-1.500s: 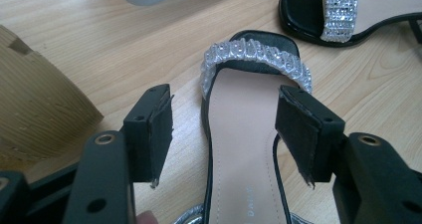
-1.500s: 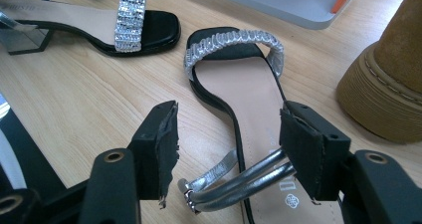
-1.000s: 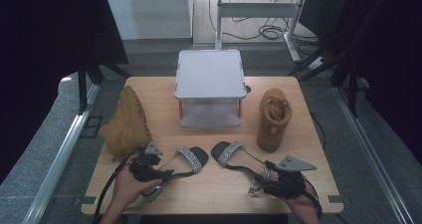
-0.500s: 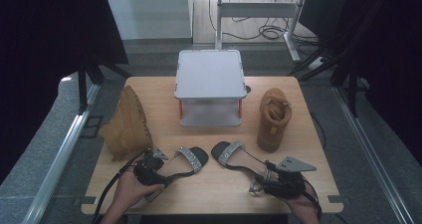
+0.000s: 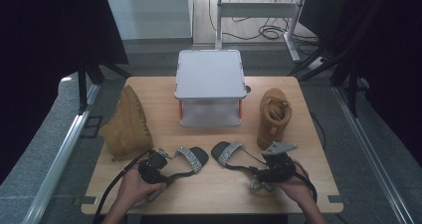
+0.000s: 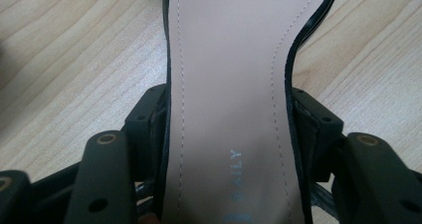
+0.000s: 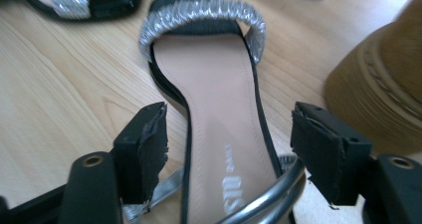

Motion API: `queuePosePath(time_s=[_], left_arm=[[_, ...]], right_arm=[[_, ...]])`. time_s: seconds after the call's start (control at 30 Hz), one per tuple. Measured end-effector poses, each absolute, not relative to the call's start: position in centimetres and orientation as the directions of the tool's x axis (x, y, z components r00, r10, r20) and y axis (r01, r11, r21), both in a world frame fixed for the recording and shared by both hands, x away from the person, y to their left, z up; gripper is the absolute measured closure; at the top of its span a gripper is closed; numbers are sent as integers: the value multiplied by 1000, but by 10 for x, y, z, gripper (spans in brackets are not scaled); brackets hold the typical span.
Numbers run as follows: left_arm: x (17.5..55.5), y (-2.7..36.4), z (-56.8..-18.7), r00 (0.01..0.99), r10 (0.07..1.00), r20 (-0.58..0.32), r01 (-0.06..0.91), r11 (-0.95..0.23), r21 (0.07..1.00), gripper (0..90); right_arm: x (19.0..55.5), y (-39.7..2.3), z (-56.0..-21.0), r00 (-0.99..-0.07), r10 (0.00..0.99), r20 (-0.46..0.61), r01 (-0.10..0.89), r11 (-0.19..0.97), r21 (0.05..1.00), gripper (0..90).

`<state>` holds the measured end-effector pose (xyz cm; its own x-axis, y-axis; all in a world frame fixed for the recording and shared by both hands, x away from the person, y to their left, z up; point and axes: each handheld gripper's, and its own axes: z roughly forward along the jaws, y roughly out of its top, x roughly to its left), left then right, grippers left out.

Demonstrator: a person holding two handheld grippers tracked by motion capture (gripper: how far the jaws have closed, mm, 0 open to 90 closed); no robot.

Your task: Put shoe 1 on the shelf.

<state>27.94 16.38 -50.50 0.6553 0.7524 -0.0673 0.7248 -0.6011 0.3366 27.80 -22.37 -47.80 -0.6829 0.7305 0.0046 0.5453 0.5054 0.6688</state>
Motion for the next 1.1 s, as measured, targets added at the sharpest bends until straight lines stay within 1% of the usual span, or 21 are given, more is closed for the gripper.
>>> queuePosePath(time_s=[0.13, 0.27, 0.37, 0.4, 0.43, 0.47, 0.53, 0.57, 0.73, 1.1], left_arm=[[280, 164, -505, 647, 759, -76, 732, -590, 341, 410], [279, 164, -505, 644, 761, -73, 732, -586, 347, 412], [278, 165, -506, 637, 767, -80, 736, -573, 360, 413], [278, 165, -506, 636, 768, -82, 737, -572, 361, 414], [278, 165, -506, 636, 768, -82, 737, -572, 361, 414], [278, 165, -506, 636, 768, -82, 737, -571, 362, 414], [278, 165, -506, 633, 769, -86, 740, -570, 357, 414], [278, 164, -505, 633, 769, -86, 742, -571, 353, 414], [280, 163, -505, 630, 772, -86, 749, -575, 329, 413], [284, 159, -504, 618, 782, -87, 766, -573, 290, 415]], right_arm=[[298, -209, -483, -723, 691, 5, 566, 589, 577, 266], [310, -196, -492, -749, 662, 3, 591, 666, 455, 265], [314, -190, -498, -761, 648, 2, 600, 703, 382, 293], [315, -189, -499, -760, 650, 1, 605, 707, 367, 313], [315, -189, -499, -760, 650, 1, 605, 707, 367, 313], [317, -187, -500, -757, 654, -5, 613, 712, 341, 351], [320, -187, -501, -751, 660, -5, 624, 712, 320, 393], [321, -186, -502, -750, 661, -14, 626, 717, 307, 400], [324, -183, -502, -752, 659, -13, 632, 727, 270, 405], [325, -183, -502, -754, 657, -7, 632, 729, 264, 412]])
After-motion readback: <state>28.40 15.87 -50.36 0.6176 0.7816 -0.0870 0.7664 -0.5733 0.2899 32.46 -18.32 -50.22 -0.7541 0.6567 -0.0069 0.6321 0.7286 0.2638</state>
